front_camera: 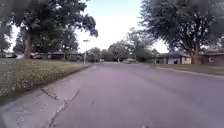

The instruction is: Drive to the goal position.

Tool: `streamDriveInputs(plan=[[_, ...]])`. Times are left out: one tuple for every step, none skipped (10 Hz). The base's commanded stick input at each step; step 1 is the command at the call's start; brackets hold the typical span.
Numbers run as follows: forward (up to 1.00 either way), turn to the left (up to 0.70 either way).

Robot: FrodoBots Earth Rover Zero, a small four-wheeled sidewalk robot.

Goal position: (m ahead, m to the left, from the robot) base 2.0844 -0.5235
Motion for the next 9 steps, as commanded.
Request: streamDriveInputs(plan=[[1.0, 0.0], [1.0, 0.0], [1.0, 0.0], [1.0, 0.0], [1.0, 0.0], [1.0, 0.06], [1.0, 0.22], [1.0, 0.39], [1.0, 0.24]])
